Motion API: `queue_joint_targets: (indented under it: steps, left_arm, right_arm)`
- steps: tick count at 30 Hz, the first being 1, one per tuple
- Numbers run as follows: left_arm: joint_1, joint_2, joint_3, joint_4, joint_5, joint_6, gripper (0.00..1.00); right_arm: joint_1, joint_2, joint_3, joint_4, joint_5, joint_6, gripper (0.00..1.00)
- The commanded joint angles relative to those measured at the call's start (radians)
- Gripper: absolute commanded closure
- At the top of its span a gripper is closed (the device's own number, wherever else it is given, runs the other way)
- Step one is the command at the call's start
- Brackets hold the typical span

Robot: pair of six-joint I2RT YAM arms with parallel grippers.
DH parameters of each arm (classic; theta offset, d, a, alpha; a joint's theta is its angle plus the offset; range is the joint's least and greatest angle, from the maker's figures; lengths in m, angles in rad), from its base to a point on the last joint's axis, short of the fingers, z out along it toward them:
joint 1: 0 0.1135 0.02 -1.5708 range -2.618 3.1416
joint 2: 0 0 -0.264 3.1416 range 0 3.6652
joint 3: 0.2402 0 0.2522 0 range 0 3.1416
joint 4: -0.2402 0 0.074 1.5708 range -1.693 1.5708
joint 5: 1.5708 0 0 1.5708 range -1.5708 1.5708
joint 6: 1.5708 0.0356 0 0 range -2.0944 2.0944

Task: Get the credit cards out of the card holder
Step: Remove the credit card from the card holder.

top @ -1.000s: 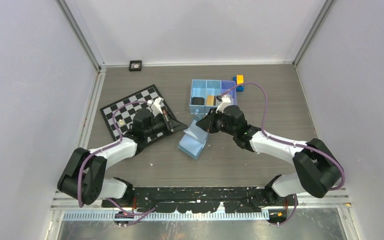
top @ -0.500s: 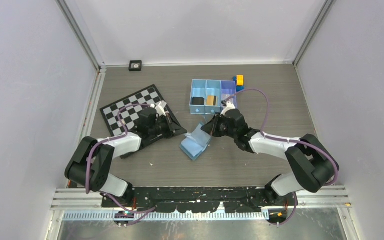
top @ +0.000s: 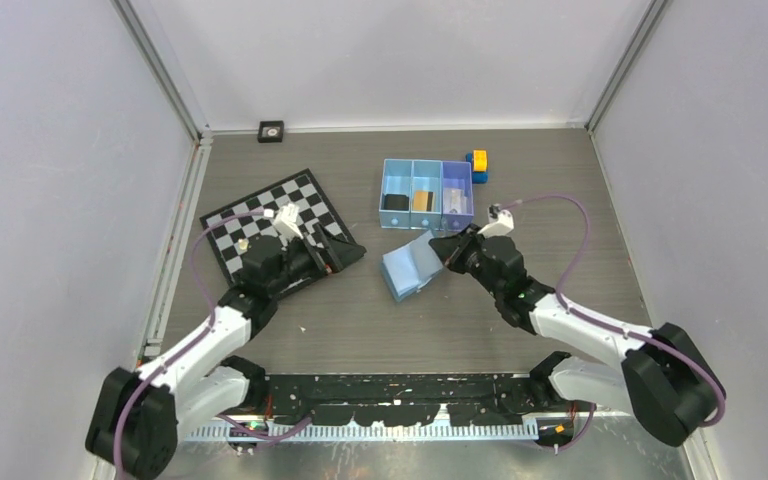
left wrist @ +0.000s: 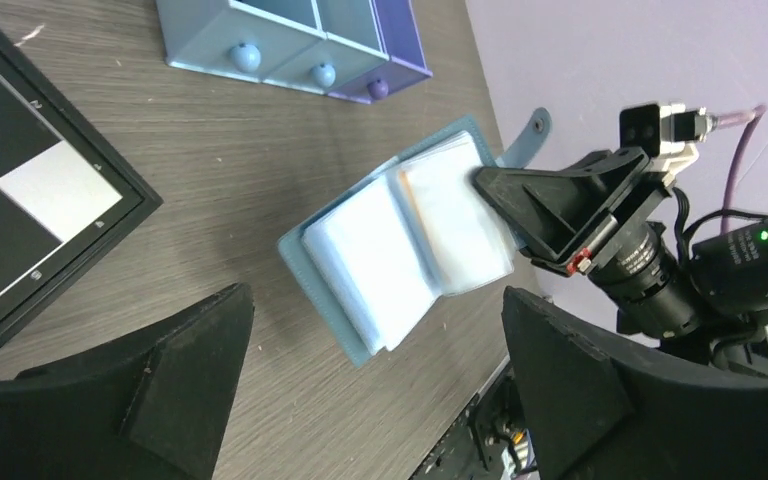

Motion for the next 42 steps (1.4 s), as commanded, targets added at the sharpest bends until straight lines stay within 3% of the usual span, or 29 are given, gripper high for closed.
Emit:
queue_joint_targets:
  steps: [1,4,9,13,21,29,31,35,37,40,42]
  left_arm:
    - [0.003,-0.119,-0.087,0.048,-0.163,-0.077,0.01]
    - [0.003,-0.103,-0.116,0.090,-0.182,-0.131,0.00]
    - [-0.003,0.110,-0.073,0.315,0.022,-0.173,0.00]
    - [-0.032,0.240,-0.065,0.414,0.044,-0.204,0.00]
    - [-0.075,0.304,-0.069,0.578,0.083,-0.236,0.00]
    - [-0.093,0.358,-0.040,0.589,0.104,-0.238,0.02]
    - [-0.097,0.405,-0.026,0.614,0.127,-0.249,0.09]
    - [-0.097,0.466,0.001,0.659,0.173,-0.268,0.35]
    - [-0.097,0.482,0.008,0.673,0.183,-0.273,0.53]
    - [-0.085,0.479,0.013,0.651,0.187,-0.263,0.94]
    - [-0.066,0.458,0.021,0.586,0.188,-0.244,1.00]
  right_arm:
    - [-0.004,-0.109,-0.077,0.175,0.145,0.112,1.00]
    - [-0.004,-0.129,-0.129,0.273,0.165,0.154,1.00]
    - [-0.005,-0.110,-0.133,0.347,0.115,0.176,1.00]
    - [-0.003,-0.073,-0.126,0.404,0.068,0.188,0.99]
    - [0.002,-0.036,-0.117,0.439,0.023,0.185,1.00]
    - [0.024,0.019,-0.100,0.493,-0.027,0.196,0.99]
    - [0.036,0.040,-0.097,0.521,-0.037,0.196,1.00]
    - [0.047,0.069,-0.078,0.526,-0.064,0.194,1.00]
    - [0.051,0.085,-0.067,0.526,-0.078,0.189,1.00]
    - [0.061,0.100,-0.042,0.490,-0.111,0.167,0.97]
    - [0.065,0.097,-0.016,0.433,-0.150,0.131,0.90]
